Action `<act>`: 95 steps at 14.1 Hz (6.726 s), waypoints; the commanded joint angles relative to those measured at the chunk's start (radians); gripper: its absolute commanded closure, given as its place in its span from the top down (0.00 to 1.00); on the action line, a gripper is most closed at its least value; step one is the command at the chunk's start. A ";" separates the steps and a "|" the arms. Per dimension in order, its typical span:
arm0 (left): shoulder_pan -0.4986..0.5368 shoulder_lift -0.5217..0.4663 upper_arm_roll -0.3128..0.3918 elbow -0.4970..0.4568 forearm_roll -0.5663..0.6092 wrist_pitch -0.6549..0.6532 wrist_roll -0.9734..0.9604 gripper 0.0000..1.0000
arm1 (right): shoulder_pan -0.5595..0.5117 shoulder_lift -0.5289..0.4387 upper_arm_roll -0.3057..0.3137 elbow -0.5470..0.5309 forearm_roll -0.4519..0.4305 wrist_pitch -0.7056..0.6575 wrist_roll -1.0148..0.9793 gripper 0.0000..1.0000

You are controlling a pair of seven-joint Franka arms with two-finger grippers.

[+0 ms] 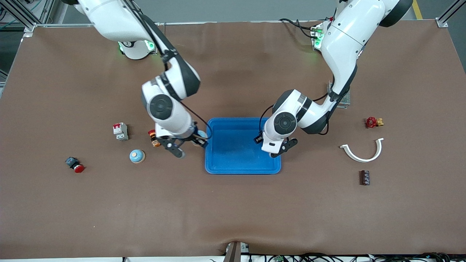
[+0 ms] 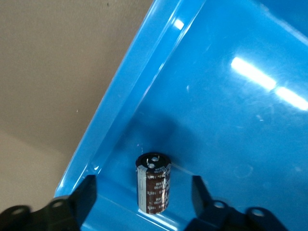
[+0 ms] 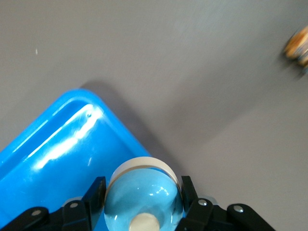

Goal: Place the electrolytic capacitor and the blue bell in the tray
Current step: 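Release the capacitor in the tray while the right gripper lowers the bell, then release the bell in the tray while the left gripper reaches the capacitor, then grasp a bell with the right gripper while the left gripper grasps a capacitor, then carry the second capacitor over the tray with the left gripper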

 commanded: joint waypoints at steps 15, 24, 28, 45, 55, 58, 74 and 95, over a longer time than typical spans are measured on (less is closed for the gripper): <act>0.373 -0.082 0.013 0.136 0.005 -0.125 0.472 1.00 | 0.169 0.211 -0.023 0.081 -0.028 0.066 0.212 0.00; 0.549 -0.007 0.016 0.145 0.282 -0.086 0.854 0.92 | 0.166 0.209 -0.028 0.105 -0.039 0.063 0.280 1.00; 0.560 0.041 0.042 0.145 0.329 0.002 0.865 0.83 | 0.123 0.203 -0.026 0.222 -0.108 -0.166 0.213 1.00; 0.559 0.079 0.054 0.145 0.316 0.039 0.845 0.00 | -0.211 -0.041 -0.029 -0.129 -0.142 -0.066 -0.515 1.00; 0.533 0.030 -0.110 0.145 0.313 -0.099 0.611 0.00 | -0.372 -0.110 -0.031 -0.307 -0.175 0.134 -0.835 1.00; 0.508 0.032 -0.180 0.142 0.312 -0.099 0.481 0.00 | -0.424 -0.122 -0.031 -0.316 -0.180 0.146 -0.929 1.00; 0.146 0.108 -0.177 0.210 0.312 -0.014 0.028 0.00 | -0.435 -0.041 -0.029 -0.387 -0.180 0.412 -0.937 1.00; 0.135 0.154 -0.176 0.208 0.318 0.031 -0.032 1.00 | -0.435 -0.022 -0.031 -0.388 -0.180 0.422 -0.934 0.38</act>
